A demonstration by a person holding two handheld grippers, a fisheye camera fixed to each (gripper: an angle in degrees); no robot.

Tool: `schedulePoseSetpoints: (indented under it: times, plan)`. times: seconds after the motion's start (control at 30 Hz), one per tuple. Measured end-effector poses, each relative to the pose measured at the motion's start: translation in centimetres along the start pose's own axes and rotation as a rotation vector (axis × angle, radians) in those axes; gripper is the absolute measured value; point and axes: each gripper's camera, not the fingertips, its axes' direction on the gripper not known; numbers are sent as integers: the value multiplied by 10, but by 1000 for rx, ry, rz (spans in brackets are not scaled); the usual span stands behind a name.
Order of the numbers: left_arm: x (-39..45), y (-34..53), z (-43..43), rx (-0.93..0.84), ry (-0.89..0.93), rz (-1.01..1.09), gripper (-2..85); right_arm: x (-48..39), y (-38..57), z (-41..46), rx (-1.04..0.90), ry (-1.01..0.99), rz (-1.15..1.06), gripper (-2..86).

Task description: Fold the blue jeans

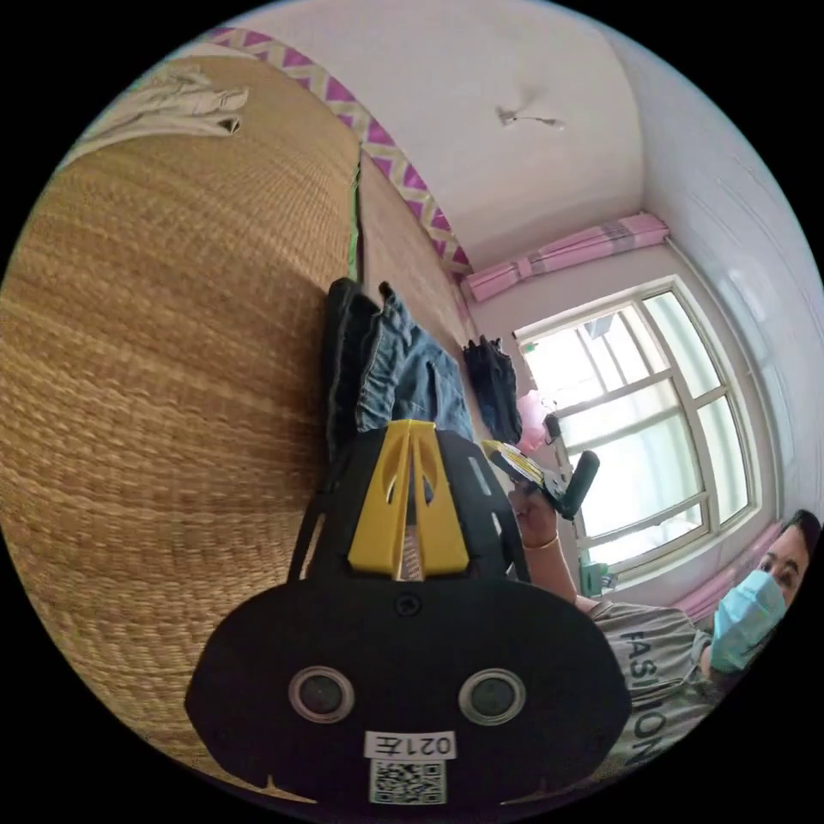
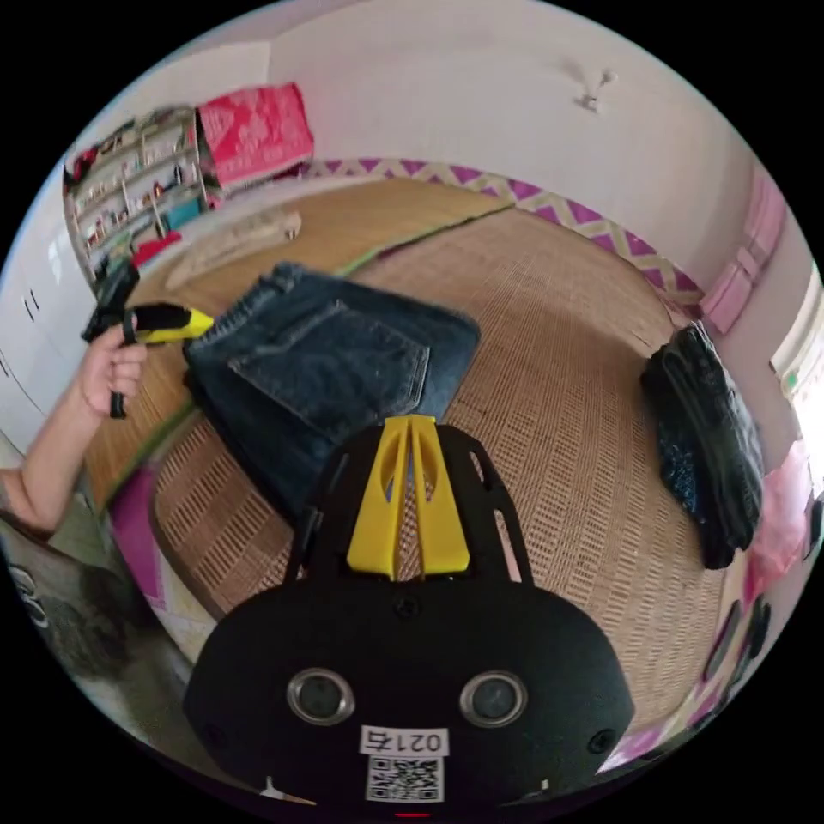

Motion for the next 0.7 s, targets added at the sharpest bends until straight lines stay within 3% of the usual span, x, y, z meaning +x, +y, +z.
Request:
schedulePoseSetpoints:
  times: [0.1,0.17,0.27,0.3,0.5,0.7]
  plan:
    - [-12,-18,-18,17,-14,4,34,100,8,32,-67,-279,170,83]
    - [-40,-38,-2,-114,6,-35,128,159,21,64,-99,-388,274,103]
    - [-59,-50,24,-256,53,-42,163,234,49,122,-182,-600,409,124]
    - [-59,-52,29,-274,49,-37,162,255,61,143,-203,-706,452,128]
    - [-59,-73,84,-434,-36,-33,110,298,100,230,-272,-908,536,115]
    - [-65,-75,106,-442,10,-62,71,329,140,260,-215,-941,561,72]
